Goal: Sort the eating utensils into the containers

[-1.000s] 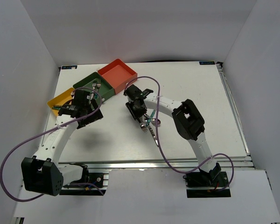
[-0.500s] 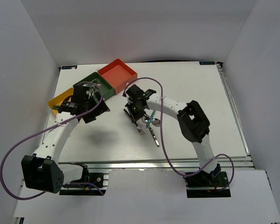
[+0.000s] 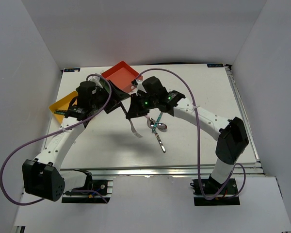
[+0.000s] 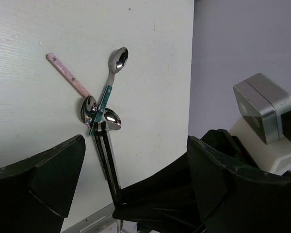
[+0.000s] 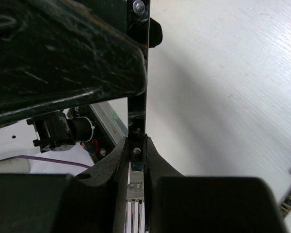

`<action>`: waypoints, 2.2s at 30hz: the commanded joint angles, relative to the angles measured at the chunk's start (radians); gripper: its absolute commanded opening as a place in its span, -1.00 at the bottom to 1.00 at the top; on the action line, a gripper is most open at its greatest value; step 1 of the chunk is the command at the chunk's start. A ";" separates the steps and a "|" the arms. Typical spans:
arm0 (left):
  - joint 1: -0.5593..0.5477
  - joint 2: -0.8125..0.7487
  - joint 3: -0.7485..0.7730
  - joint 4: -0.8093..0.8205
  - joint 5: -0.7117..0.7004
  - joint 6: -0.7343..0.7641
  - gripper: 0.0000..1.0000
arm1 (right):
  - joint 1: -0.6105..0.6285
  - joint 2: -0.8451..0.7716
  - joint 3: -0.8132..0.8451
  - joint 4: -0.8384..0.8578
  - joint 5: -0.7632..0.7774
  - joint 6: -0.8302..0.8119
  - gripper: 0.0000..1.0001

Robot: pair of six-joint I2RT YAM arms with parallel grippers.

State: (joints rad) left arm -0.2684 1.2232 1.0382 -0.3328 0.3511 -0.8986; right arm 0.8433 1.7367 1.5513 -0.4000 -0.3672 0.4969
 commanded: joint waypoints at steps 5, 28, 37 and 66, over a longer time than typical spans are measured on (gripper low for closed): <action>0.001 0.001 -0.043 0.089 0.060 -0.062 0.18 | 0.010 -0.019 0.010 0.102 -0.036 0.068 -1.00; 0.222 0.651 0.925 -0.568 -0.648 0.665 -1.00 | -0.240 -0.239 -0.109 -0.161 0.123 -0.058 0.79; 0.239 0.868 1.148 -0.356 -0.713 0.773 -1.00 | -0.276 -0.362 -0.261 -0.284 0.094 -0.109 0.79; 0.218 0.693 0.949 -0.244 -0.517 0.644 0.96 | -0.270 -0.176 -0.244 -0.227 0.160 -0.080 0.79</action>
State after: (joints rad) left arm -0.0307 2.1006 2.0167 -0.5678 -0.2169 -0.1959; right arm 0.5716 1.4857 1.2953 -0.6228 -0.2619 0.4362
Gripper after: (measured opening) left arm 0.974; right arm 0.895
